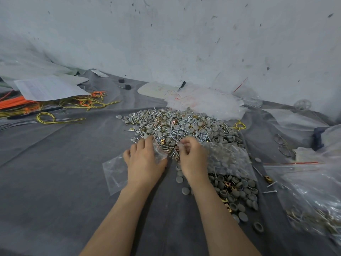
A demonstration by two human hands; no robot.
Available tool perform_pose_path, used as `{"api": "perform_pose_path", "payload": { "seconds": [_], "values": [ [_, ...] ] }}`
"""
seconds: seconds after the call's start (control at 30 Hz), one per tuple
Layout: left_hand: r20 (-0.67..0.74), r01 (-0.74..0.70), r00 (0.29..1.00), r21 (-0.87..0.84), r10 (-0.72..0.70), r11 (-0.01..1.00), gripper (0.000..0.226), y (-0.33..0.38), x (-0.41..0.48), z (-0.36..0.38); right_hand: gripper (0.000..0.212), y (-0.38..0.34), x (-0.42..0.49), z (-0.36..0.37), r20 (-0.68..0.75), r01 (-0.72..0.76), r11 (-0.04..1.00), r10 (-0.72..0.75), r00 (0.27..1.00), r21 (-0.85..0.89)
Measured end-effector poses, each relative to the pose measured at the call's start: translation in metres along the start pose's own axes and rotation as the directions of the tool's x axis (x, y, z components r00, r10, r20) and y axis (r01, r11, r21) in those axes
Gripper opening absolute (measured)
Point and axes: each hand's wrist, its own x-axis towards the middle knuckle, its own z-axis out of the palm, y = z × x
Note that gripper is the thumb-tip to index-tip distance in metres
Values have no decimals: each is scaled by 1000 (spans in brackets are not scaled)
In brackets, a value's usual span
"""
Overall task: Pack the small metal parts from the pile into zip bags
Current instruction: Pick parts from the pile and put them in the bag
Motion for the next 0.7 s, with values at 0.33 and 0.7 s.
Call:
{"api": "perform_pose_path", "payload": {
  "seconds": [0.33, 0.7],
  "values": [
    [-6, -18, 1000, -28, 18, 999, 63, 2, -2, -3, 22, -20, 2, -27, 408, -163, 880, -37, 912, 446],
    [9, -5, 1000, -37, 6, 999, 65, 2, -1, -5, 16, -4, -3, -31, 369, 110, 881, 76, 926, -460]
  ]
}}
